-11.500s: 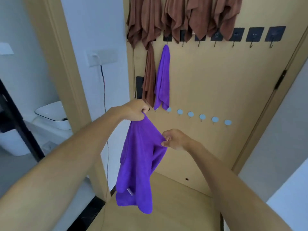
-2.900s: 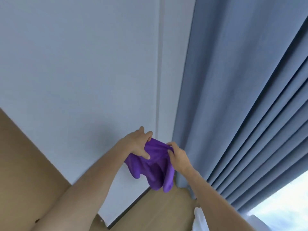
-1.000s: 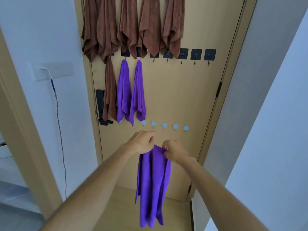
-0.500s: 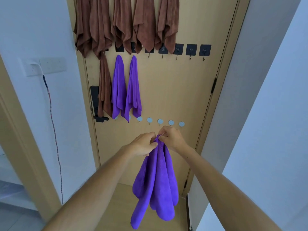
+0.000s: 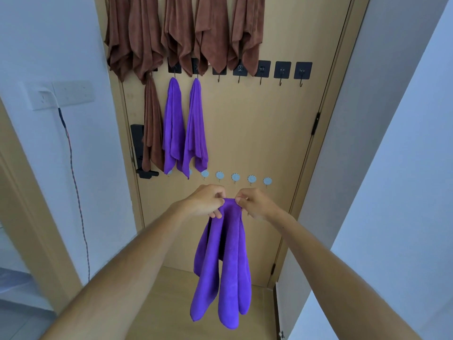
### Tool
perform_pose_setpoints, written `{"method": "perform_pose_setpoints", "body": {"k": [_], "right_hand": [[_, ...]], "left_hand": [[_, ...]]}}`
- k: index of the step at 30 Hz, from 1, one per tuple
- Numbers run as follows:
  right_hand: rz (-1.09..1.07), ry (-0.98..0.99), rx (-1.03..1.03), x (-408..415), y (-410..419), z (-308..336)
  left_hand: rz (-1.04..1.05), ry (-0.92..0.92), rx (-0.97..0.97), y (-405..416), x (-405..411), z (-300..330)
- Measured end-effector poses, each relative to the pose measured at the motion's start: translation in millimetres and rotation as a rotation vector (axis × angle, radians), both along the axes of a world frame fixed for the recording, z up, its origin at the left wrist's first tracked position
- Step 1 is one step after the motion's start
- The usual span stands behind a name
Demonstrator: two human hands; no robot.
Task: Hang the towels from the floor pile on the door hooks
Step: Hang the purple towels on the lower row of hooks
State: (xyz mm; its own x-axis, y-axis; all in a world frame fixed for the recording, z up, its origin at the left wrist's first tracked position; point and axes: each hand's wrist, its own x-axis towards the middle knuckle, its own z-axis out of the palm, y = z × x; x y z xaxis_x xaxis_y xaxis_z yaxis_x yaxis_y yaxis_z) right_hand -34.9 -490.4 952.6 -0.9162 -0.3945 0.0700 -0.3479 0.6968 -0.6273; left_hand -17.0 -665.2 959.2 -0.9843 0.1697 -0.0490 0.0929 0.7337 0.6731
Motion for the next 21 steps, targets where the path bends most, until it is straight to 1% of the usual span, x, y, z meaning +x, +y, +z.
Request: {"method": "perform_pose_setpoints", "body": {"k": [3,6,9,13,16,21], "right_hand": [[0.01,-0.101,0.015,1.1,-5.4,2.2],[0.01,-0.057,-0.025,-1.4,-11.3,-1.7],[0.034,-0.018,0.055,-6.2,-15.8,-9.7],[0.003,-0.035,0.004,-8.9,-18.7,-12.6],[-0.016,-0.043,-0.074,-12.0,-21.3,-14.0],[-0.004,0.07,-0.142,-33.7,-20.5,-10.0]], "left_hand": [[-0.006,0.012,-0.066,-3.1,-2.1,1.0],[-0.01,0.049,-0.103,-5.6,-3.3,2.8],[-0.033,0.034,-0.147,-9.7,-4.7,0.9],[-0.061,0.04,-0.178,-15.7,-9.6,-1.9],[-0.072,0.048,-0.173,-20.4,-16.7,0.9],[-0.08,0.064,-0.175,-22.6,-38.7,16.3]]}}
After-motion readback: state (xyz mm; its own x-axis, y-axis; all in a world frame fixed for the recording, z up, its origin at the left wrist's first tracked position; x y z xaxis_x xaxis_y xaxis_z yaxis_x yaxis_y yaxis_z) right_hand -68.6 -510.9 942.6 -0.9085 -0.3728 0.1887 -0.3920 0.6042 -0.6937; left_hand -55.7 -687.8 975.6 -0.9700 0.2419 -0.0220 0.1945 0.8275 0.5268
